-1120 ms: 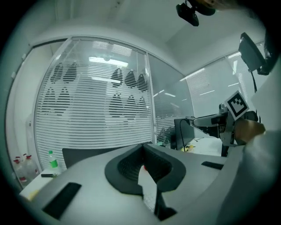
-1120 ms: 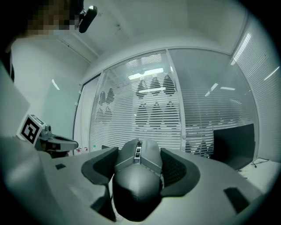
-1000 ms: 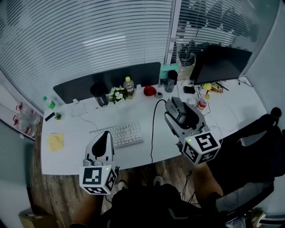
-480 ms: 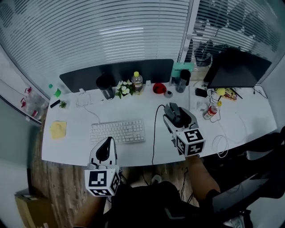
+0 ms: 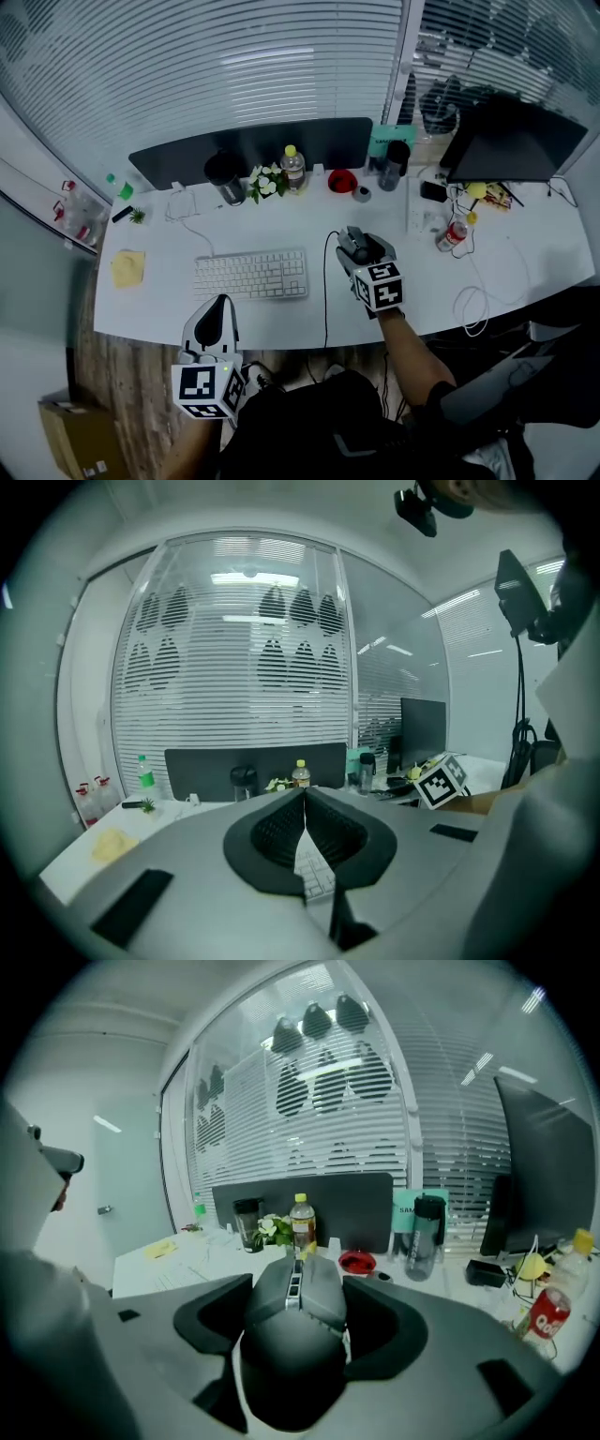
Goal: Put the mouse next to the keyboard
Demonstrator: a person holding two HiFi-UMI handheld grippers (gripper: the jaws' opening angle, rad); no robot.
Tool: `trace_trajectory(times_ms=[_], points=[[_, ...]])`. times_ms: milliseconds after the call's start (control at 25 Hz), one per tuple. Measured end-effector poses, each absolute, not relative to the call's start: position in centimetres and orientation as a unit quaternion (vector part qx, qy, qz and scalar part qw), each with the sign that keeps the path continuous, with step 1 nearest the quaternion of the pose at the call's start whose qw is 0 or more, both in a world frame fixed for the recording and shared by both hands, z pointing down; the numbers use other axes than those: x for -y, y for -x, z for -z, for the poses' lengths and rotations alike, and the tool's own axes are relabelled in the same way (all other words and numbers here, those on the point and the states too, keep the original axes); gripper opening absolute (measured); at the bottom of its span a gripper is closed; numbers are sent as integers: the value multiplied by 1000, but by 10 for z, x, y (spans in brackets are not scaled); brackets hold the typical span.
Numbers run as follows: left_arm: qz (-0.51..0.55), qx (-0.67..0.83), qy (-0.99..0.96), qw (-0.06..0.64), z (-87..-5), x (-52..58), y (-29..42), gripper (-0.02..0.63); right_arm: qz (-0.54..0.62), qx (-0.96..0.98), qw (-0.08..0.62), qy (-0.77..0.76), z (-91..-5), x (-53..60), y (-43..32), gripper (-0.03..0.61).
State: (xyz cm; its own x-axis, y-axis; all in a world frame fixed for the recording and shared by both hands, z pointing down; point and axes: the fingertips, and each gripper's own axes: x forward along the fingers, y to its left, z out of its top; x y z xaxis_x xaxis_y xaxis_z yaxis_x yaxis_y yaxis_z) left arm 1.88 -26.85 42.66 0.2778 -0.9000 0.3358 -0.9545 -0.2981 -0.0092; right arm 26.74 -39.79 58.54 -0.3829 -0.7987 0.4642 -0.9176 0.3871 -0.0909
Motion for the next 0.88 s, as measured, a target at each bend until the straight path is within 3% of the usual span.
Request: trace_trajectory(times_ms=[480, 880], points=[[-179, 620, -761, 67, -437, 259, 0, 29, -216, 799, 213, -520, -675, 419, -268, 299], [-173, 654, -727, 118, -461, 248, 22, 29, -253, 764, 254, -536, -728, 424, -285, 299]])
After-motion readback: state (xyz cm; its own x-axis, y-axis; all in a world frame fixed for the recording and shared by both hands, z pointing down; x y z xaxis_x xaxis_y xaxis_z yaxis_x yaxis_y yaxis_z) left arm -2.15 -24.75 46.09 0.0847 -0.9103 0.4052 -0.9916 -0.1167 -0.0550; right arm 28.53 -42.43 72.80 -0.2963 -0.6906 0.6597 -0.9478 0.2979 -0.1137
